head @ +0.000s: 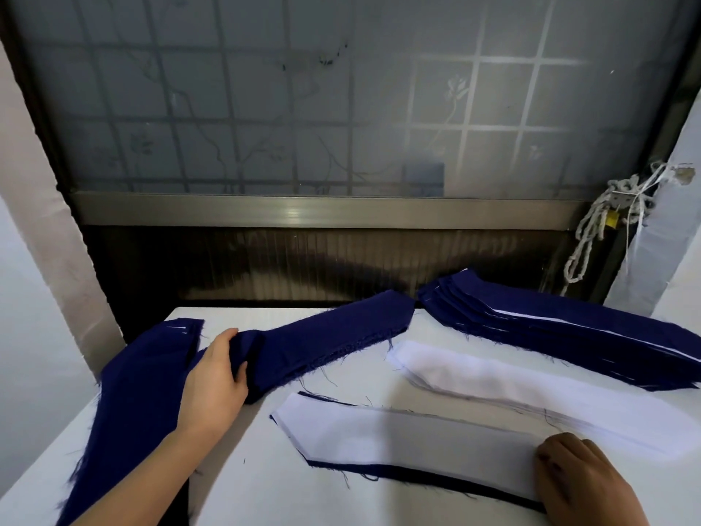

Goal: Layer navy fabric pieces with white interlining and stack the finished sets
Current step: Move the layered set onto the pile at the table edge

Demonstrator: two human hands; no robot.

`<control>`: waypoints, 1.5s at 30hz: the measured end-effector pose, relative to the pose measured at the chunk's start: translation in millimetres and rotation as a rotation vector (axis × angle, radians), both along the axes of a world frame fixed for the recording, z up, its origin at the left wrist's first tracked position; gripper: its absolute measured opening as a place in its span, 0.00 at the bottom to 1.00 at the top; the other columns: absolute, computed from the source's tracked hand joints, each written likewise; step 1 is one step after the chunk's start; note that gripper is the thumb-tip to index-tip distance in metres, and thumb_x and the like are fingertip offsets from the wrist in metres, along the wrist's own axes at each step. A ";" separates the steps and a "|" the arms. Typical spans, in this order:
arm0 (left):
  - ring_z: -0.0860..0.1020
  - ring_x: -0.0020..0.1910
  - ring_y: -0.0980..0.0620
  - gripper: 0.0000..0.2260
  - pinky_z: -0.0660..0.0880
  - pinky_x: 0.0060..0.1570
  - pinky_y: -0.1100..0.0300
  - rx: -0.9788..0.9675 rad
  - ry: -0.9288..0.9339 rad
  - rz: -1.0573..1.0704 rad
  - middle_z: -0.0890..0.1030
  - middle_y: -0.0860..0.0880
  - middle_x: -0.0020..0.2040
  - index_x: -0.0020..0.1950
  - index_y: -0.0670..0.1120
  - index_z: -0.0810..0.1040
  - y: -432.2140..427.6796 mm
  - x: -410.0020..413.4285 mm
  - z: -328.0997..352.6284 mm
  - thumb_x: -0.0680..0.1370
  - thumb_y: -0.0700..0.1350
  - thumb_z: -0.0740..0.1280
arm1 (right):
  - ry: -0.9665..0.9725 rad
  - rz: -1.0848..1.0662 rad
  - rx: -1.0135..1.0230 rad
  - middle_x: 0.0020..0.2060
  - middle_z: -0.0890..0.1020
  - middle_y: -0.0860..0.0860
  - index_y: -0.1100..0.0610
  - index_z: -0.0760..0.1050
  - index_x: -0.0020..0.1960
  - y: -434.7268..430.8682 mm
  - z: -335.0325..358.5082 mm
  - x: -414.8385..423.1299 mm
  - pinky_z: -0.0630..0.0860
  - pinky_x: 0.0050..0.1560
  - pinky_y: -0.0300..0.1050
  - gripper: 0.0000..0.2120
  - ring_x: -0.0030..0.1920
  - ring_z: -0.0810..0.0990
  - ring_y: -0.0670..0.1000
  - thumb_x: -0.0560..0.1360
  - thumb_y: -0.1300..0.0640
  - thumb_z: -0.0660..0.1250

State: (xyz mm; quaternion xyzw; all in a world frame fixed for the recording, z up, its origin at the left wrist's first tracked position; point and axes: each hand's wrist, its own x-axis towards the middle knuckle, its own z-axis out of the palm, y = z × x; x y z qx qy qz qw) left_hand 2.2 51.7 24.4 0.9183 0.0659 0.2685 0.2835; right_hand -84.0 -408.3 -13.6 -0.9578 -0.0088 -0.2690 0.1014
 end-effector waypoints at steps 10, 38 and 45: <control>0.78 0.49 0.54 0.24 0.76 0.52 0.57 0.038 -0.150 -0.255 0.77 0.58 0.56 0.73 0.49 0.71 -72.2 -28.8 3.8 0.78 0.40 0.69 | -0.015 0.003 -0.131 0.32 0.80 0.48 0.52 0.80 0.35 7.4 7.3 3.4 0.75 0.30 0.43 0.18 0.29 0.79 0.53 0.51 0.62 0.84; 0.73 0.32 0.56 0.09 0.71 0.32 0.61 -0.063 -0.529 -0.400 0.74 0.55 0.34 0.41 0.43 0.81 -101.0 -56.9 16.3 0.79 0.45 0.67 | -0.311 0.238 -0.123 0.39 0.85 0.51 0.58 0.84 0.41 46.1 15.2 32.0 0.63 0.69 0.53 0.12 0.44 0.85 0.51 0.71 0.60 0.61; 0.71 0.28 0.51 0.15 0.67 0.27 0.61 -0.280 -0.311 -0.229 0.71 0.52 0.28 0.32 0.51 0.71 -69.2 -42.4 -8.5 0.78 0.44 0.69 | -0.396 0.004 -0.167 0.39 0.83 0.54 0.62 0.83 0.44 -5.3 12.7 20.6 0.63 0.67 0.50 0.14 0.49 0.76 0.52 0.72 0.63 0.58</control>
